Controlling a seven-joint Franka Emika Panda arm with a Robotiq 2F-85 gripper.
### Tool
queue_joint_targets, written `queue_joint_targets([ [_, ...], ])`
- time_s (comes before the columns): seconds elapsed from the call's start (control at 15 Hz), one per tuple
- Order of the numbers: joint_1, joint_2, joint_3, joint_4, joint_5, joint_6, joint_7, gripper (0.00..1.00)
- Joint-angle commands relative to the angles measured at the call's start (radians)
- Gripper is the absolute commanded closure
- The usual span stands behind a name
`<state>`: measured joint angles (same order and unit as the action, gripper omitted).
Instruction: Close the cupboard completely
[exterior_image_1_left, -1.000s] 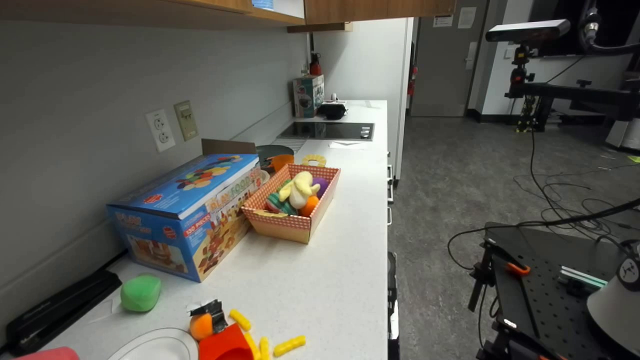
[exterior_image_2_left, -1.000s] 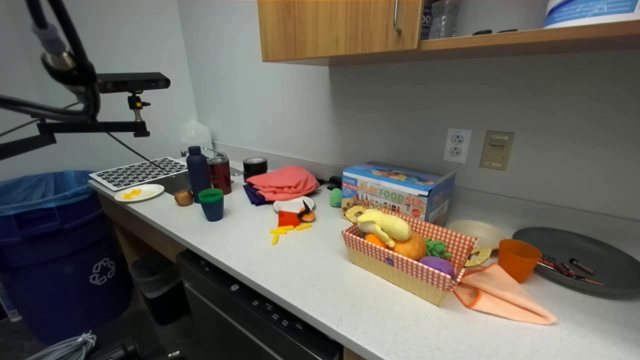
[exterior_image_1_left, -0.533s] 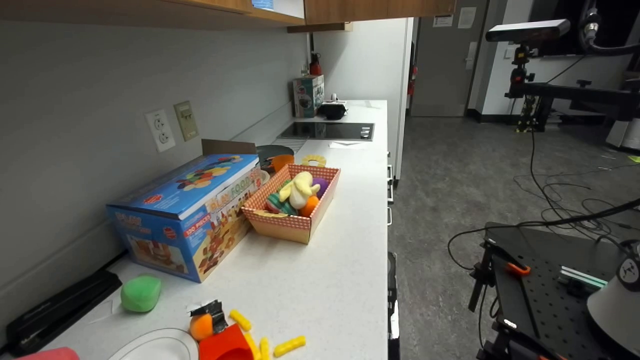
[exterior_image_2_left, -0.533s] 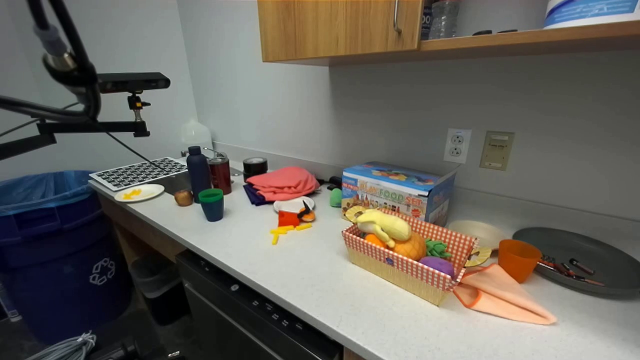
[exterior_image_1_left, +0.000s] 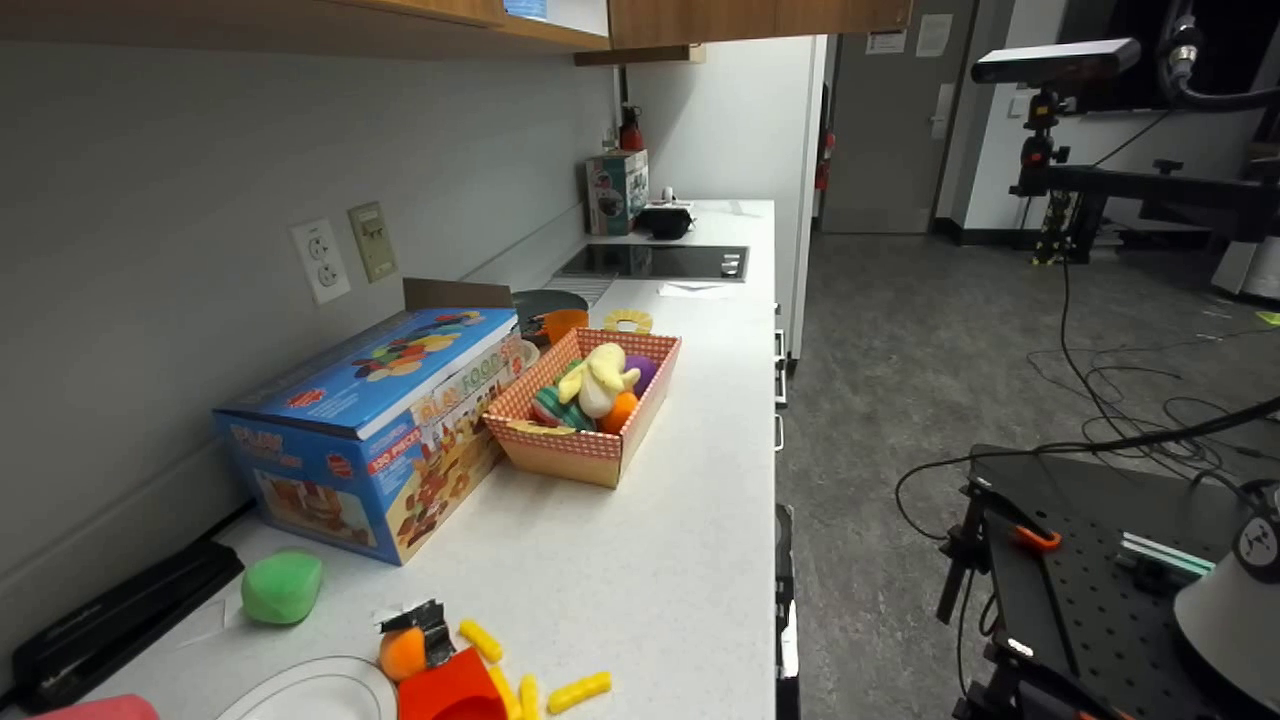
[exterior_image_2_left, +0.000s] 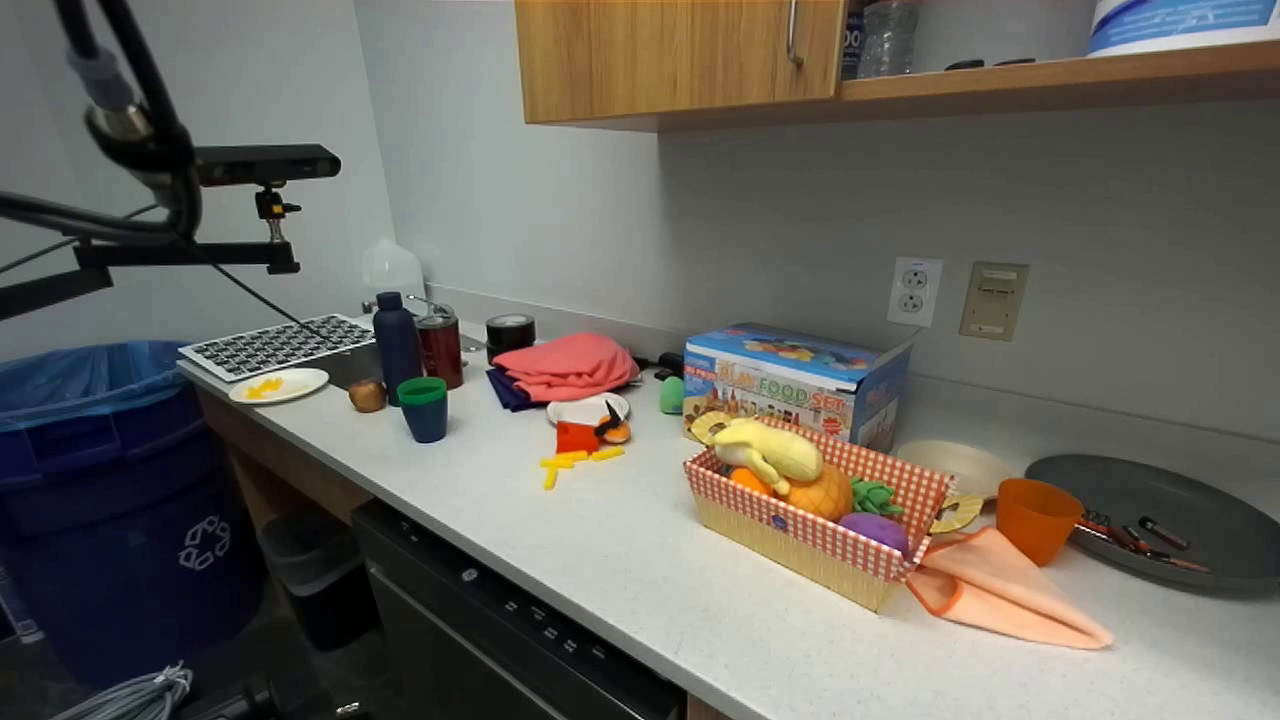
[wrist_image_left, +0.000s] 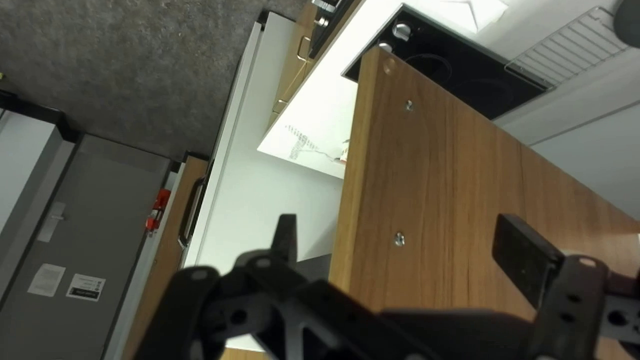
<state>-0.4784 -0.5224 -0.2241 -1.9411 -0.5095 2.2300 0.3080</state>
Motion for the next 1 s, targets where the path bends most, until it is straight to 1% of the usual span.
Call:
queue_joint_targets([
  [0.0,-0.028,0.012,0.011,0.005,-0.024,0.097,0.073,0.0],
  [0.13,-0.033,0.009,0.018,0.009,-0.016,0.059,0.065,0.0],
  [0.2,-0.016,0.004,0.007,0.003,0.005,0.063,0.038,0.0],
  [0.8,-0.02,0.004,0.007,0.003,0.005,0.063,0.041,0.0],
  [0.93,-0.027,0.04,0.01,0.005,-0.007,0.095,0.071,0.0],
])
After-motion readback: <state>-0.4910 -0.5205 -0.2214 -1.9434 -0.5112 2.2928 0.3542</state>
